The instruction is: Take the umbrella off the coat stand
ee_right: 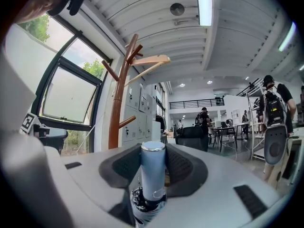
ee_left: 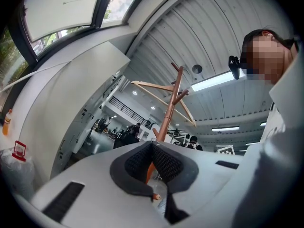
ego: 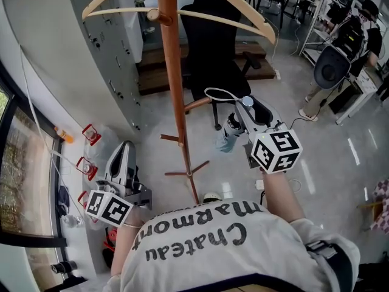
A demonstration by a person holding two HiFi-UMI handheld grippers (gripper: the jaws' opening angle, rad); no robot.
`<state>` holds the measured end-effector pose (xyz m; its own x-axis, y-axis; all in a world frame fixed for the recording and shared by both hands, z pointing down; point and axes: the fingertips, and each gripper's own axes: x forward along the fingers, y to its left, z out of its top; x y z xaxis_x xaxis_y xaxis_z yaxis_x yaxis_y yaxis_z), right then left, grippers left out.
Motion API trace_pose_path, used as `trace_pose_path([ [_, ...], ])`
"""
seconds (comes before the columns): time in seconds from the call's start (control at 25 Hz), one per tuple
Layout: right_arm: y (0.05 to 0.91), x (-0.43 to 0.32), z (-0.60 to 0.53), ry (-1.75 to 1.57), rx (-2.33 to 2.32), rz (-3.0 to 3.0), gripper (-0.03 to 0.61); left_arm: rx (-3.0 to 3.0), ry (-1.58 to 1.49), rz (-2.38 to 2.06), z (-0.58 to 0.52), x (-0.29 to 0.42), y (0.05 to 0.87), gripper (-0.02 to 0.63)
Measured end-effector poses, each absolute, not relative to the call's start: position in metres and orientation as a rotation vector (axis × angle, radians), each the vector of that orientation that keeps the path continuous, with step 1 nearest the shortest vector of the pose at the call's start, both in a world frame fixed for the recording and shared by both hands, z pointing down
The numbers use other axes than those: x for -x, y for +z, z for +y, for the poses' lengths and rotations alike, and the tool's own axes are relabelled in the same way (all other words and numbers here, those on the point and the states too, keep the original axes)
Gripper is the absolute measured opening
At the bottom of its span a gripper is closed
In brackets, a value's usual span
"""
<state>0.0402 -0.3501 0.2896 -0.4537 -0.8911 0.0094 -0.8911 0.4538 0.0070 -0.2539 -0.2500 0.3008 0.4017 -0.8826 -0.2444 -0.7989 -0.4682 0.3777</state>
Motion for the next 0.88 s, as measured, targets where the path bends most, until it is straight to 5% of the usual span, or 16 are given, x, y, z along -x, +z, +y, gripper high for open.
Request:
trace_pose_path([
  [0.88, 0.323, -0.046, -0.264, 0.154, -1.657, -2.707, 0.167, -2.506, -0.479, -1.286, -0.217, 0.187, 0.330, 0.023],
])
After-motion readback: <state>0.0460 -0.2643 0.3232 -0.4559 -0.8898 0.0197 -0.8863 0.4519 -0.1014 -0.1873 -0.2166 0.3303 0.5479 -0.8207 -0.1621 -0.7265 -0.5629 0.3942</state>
